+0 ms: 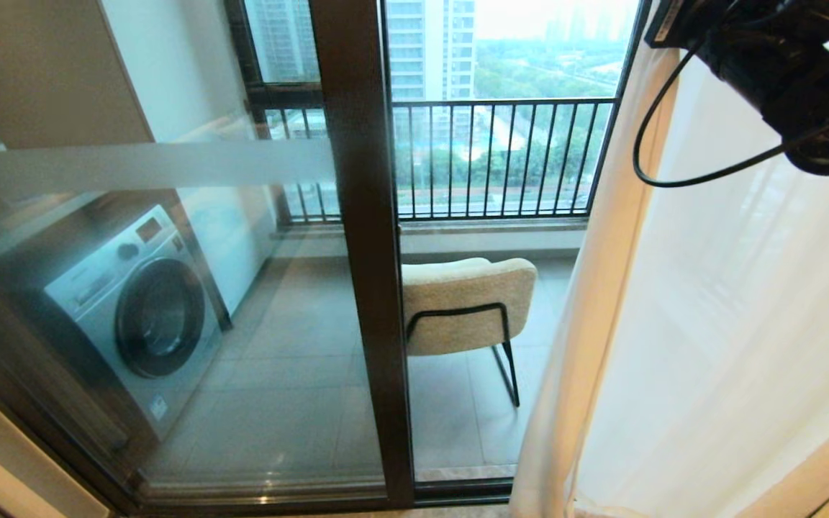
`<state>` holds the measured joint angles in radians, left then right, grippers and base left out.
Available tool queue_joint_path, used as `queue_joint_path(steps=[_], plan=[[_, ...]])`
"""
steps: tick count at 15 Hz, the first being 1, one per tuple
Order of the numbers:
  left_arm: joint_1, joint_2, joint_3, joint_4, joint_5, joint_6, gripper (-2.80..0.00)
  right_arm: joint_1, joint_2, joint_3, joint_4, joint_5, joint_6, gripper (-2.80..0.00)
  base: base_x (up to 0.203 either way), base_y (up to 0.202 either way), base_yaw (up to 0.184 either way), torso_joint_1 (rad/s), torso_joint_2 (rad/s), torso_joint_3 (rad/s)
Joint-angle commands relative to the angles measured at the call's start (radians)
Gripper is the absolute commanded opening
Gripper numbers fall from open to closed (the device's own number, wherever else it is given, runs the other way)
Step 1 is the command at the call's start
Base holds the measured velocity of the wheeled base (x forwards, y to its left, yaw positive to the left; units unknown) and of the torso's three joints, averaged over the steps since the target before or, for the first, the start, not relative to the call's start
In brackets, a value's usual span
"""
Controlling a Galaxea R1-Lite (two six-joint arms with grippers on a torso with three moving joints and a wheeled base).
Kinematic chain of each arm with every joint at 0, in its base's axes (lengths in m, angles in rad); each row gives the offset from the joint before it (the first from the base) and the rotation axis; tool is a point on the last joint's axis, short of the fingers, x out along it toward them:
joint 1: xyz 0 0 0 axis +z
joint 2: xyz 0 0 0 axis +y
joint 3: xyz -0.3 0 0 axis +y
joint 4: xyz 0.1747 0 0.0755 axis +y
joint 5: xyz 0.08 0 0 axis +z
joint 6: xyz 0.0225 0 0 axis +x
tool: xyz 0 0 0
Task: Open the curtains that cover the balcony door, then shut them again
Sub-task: Close the inner curtains on both sides
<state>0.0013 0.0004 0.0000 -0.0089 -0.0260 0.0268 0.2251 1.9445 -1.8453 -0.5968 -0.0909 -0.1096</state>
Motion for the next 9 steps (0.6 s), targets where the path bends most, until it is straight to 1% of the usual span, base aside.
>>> queue_joint_path(steps=[1,9], plan=[[0.000,0.000,0.000,0.000,0.000,0.001,-2.80,0.000,-0.001,0.001,-0.005,-0.001,-0.001,-2.80,0.000,0.190,-0.001,0.002,0.00,0.005],[0.000,0.000,0.000,0.000,0.000,0.001,-2.80,0.000,-0.004,0.003,-0.006,-0.001,-0.001,-2.80,0.000,0.190,0.000,0.003,0.00,0.002]])
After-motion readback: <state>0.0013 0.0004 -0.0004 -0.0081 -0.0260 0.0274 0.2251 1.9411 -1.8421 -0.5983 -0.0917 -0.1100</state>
